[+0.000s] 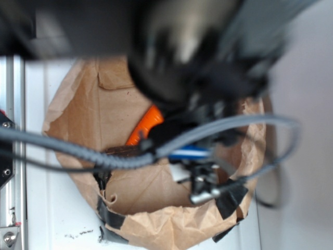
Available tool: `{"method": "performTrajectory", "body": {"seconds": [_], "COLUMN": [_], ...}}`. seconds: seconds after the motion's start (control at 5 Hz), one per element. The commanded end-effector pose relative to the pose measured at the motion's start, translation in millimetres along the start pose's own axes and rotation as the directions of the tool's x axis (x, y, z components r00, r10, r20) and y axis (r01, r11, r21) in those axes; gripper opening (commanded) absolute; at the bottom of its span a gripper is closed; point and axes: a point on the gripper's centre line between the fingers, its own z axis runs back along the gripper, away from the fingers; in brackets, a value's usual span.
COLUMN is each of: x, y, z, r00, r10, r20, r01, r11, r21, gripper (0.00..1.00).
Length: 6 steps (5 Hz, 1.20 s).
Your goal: Grab the wood chip.
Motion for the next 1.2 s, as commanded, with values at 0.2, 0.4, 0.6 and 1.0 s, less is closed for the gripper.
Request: {"method": "performTrajectory", "body": {"seconds": [0.2,0.4,0.6,1.0], "x": [-76.9,-76.9,-76.9,-18.7], "y": [3.6,3.6,3.6,13.5], "z": [-33.9,-33.9,-33.9,-62.0], "r00": [0.999,0.999,0.999,0.991], "r10": [0.009,0.009,0.009,0.113], "r20": [0.053,0.053,0.053,0.067], "r01": [-0.009,-0.009,-0.009,-0.119], "r11": [1.0,1.0,1.0,0.99], "r21": [0.009,0.009,0.009,0.081], "gripper": [1.0,1.0,1.0,1.0]}}
